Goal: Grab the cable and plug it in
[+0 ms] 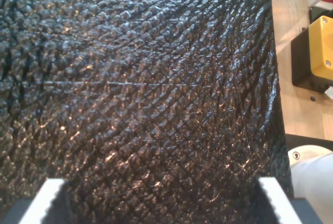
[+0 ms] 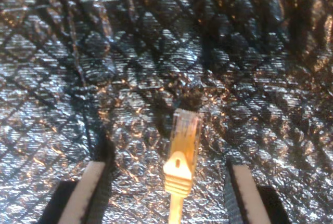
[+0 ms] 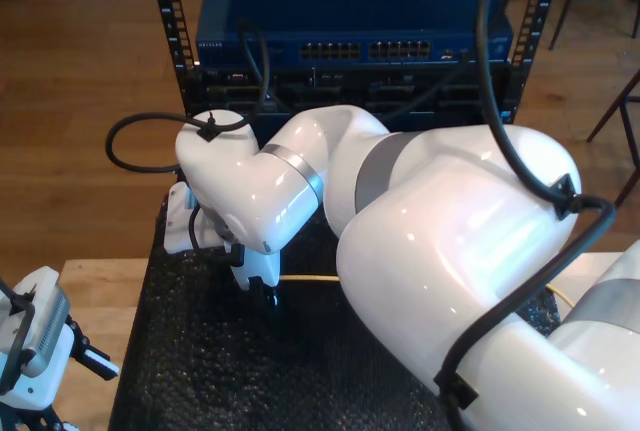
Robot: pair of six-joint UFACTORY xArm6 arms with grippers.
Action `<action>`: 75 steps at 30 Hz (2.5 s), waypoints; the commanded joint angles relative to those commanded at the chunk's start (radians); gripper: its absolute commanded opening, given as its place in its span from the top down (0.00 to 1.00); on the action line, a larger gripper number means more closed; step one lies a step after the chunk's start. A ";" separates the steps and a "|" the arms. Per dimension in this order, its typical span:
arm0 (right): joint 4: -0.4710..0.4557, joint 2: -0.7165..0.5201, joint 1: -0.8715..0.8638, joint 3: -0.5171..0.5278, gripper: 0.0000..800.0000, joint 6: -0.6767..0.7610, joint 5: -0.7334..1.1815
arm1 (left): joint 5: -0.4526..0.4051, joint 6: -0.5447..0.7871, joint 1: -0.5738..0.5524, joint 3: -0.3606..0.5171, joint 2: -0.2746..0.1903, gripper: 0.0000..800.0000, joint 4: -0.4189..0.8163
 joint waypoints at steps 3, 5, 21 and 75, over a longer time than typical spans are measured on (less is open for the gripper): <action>0.000 0.000 0.002 0.003 0.38 0.000 -0.008 | 0.002 0.000 0.000 0.000 -0.002 0.00 -0.002; 0.000 0.000 0.002 0.005 0.40 0.000 -0.009 | 0.002 0.000 0.000 0.000 -0.002 0.00 0.000; -0.055 -0.002 0.003 0.006 0.55 0.000 -0.009 | 0.003 0.002 0.000 0.000 0.000 0.00 -0.002; -0.057 -0.008 0.017 0.012 0.73 0.003 -0.009 | 0.003 0.000 -0.002 -0.002 0.000 0.00 -0.002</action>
